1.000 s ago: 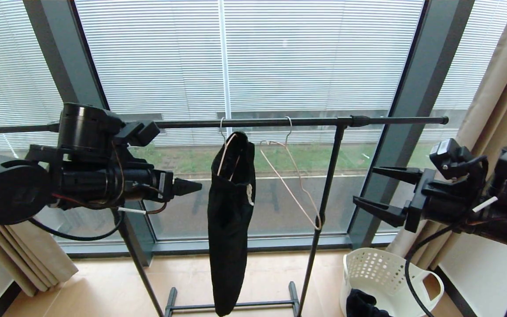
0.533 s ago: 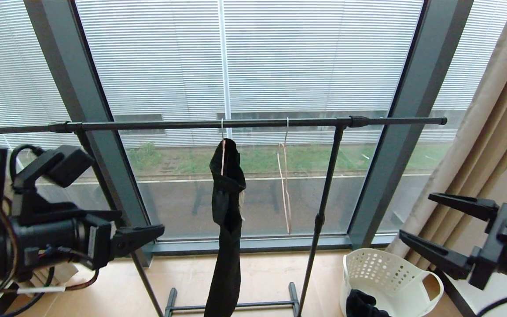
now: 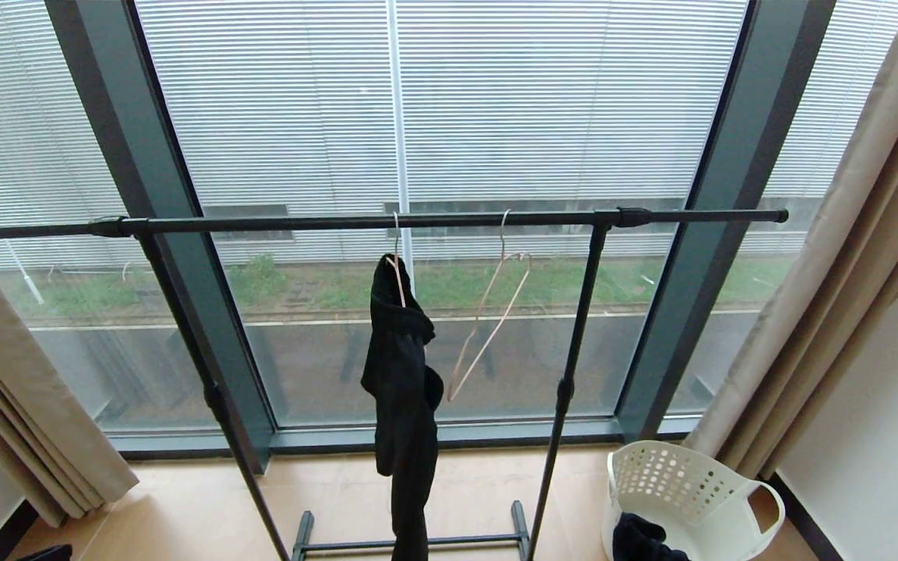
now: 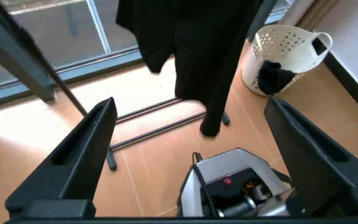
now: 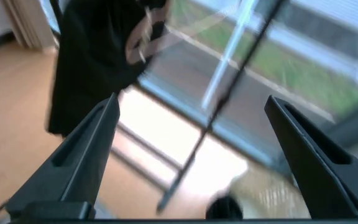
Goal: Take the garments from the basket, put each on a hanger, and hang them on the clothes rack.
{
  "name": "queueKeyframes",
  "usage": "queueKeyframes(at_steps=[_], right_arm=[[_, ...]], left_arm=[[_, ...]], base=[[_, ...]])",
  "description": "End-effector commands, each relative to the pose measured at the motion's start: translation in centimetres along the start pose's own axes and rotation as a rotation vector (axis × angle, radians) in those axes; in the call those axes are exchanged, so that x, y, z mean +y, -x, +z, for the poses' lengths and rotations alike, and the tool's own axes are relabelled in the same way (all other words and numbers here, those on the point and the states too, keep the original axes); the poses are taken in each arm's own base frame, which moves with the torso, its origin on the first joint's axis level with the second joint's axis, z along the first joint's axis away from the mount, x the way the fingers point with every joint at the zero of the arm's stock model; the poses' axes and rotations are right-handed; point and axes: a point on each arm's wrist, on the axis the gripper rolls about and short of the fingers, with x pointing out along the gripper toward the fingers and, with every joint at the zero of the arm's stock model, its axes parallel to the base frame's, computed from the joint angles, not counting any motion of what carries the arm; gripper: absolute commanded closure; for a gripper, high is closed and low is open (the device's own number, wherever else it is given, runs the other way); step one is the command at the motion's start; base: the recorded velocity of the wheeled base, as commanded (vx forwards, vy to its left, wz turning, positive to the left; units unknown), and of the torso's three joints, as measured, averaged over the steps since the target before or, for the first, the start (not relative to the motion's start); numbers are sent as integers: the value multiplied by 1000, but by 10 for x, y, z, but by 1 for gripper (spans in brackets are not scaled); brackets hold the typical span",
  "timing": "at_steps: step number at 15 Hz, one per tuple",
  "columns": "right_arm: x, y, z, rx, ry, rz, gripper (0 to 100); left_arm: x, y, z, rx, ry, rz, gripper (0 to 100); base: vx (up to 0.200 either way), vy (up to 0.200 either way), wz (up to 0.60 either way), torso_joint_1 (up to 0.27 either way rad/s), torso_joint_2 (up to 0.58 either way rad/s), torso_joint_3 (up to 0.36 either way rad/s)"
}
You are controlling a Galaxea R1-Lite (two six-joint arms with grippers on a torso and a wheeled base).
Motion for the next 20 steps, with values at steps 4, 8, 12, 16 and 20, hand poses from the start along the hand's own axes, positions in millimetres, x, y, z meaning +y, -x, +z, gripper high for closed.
queueKeyframes(at_steps=[4,8,12,16,20], right_arm=[[13,10,-54,-160,-13,-201,0],[13,11,-55,-190,-17,-198,0],[12,12,-56,-193,-61,-251,0],[11,12,-56,-190,-86,-309,0],[11,12,-56,-192,-91,-301,0]], left_arm=[[1,22,-37,-190,34,124,0],[0,20,-59,-236,16,281,0],[-2,26,-65,-295,34,411,0],[-6,29,-69,-353,88,515,0],[-3,30,-69,-350,55,321,0]], base=[[0,0,0,0,0,0],[0,0,0,0,0,0],[0,0,0,0,0,0],[0,0,0,0,0,0],[0,0,0,0,0,0]])
